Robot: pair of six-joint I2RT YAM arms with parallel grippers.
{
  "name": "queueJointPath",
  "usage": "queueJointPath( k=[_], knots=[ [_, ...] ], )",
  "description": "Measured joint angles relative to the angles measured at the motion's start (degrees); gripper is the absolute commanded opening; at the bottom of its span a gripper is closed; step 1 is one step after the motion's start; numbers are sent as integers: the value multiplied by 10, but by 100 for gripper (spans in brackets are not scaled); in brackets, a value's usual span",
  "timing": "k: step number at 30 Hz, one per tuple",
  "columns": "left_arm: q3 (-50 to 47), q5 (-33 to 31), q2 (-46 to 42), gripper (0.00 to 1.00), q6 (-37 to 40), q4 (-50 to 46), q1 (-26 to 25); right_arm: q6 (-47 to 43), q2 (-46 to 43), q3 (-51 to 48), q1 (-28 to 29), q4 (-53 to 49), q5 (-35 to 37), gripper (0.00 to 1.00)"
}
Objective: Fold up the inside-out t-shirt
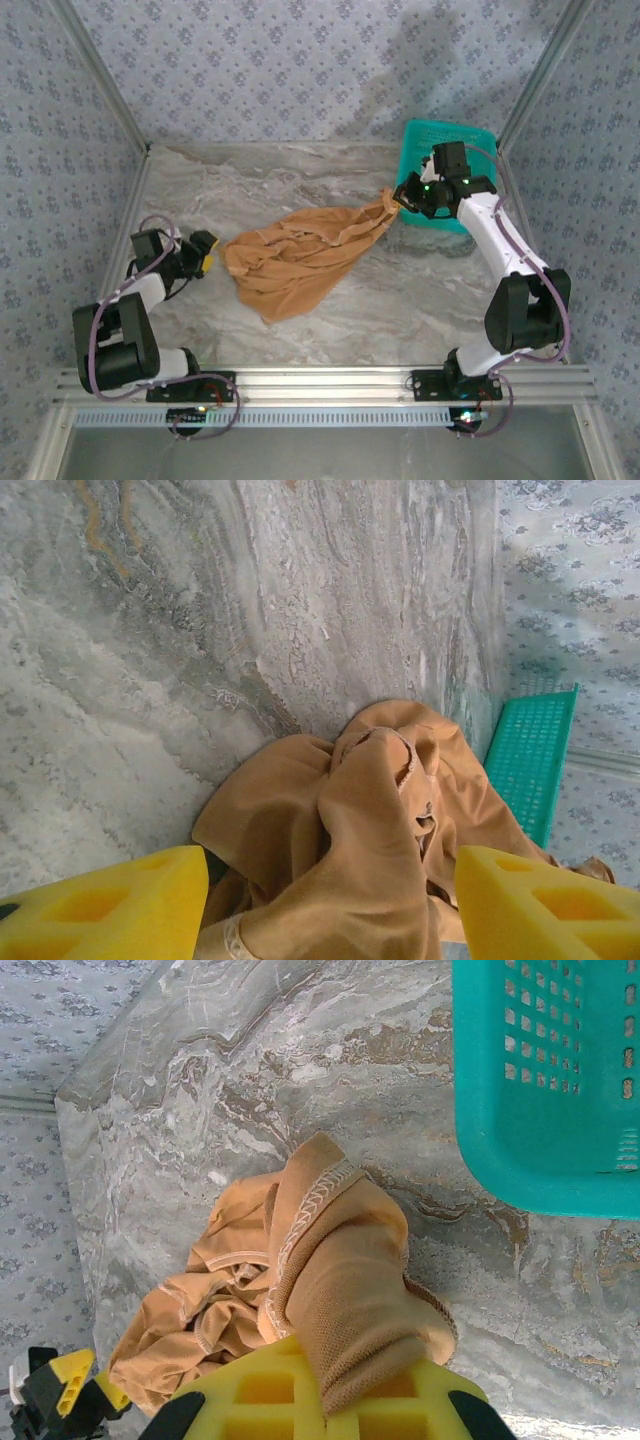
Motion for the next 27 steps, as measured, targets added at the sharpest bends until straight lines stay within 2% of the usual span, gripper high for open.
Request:
queueJointPath(
  k=[3,11,22,27],
  knots=[
    [-7,9,19,51,-16,33,0,0,0,0,0,0,-1,0],
    [-11,21,33,2,-44,70,0,0,0,0,0,0,-2,0],
    [25,25,-8,0,-43,16,0,0,0,17,-2,-10,-5,0],
    [125,13,-63,0,-32,-112,4,0,0,50,-11,-30,-7,0]
  ],
)
